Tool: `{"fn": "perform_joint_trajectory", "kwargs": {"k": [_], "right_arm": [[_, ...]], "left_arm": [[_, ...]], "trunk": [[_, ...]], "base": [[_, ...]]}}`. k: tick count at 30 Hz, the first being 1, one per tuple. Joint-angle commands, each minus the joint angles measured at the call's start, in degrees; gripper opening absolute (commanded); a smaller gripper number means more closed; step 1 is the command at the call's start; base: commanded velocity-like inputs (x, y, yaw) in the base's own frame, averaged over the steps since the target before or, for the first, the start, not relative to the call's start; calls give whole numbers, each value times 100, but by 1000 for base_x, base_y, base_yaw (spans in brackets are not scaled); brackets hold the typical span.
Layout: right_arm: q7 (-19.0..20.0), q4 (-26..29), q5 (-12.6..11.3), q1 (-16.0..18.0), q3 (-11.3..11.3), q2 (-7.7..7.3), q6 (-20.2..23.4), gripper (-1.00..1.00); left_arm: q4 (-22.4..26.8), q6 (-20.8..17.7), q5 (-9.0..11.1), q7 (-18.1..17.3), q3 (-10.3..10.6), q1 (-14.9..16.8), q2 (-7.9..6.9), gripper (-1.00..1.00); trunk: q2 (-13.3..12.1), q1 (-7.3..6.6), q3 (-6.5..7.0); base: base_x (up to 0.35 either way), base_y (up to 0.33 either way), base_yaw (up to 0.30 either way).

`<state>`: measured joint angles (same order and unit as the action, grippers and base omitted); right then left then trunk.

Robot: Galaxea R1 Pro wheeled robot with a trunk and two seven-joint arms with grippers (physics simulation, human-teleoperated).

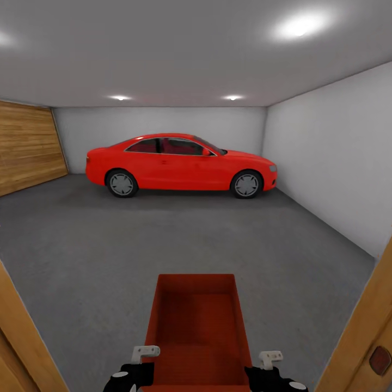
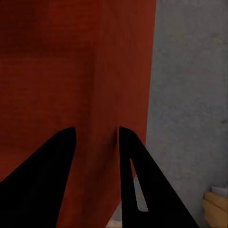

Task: Move the two storage containers from the living room to the garage. In the garage, place one container on the floor and stack the other container on top of it (either order is fine).

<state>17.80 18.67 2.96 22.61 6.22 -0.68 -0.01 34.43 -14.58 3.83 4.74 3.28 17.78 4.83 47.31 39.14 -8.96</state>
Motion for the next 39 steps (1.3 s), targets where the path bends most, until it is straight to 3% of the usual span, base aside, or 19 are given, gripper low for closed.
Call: {"fn": "perform_joint_trajectory", "kwargs": {"k": [1, 6, 23, 39], "right_arm": [[48, -12, 54, -2, -202, 42, 1, -100], [48, -12, 55, -2, -204, 42, 1, -100], [48, -12, 56, -2, -209, 42, 1, -100], [48, -12, 56, -2, -208, 42, 1, -100]], "left_arm": [[178, -36, -13, 49, -3, 6, 158, -100], [178, -34, -11, 50, -3, 6, 156, -100], [178, -31, -8, 50, -3, 6, 150, -100], [178, -27, -7, 49, -3, 6, 150, -100]], "trunk": [[7, 4, -9], [7, 4, -9], [7, 4, -9], [7, 4, -9]], "base": [[305, 0, 0], [284, 0, 0], [21, 0, 0], [149, 0, 0]]}}
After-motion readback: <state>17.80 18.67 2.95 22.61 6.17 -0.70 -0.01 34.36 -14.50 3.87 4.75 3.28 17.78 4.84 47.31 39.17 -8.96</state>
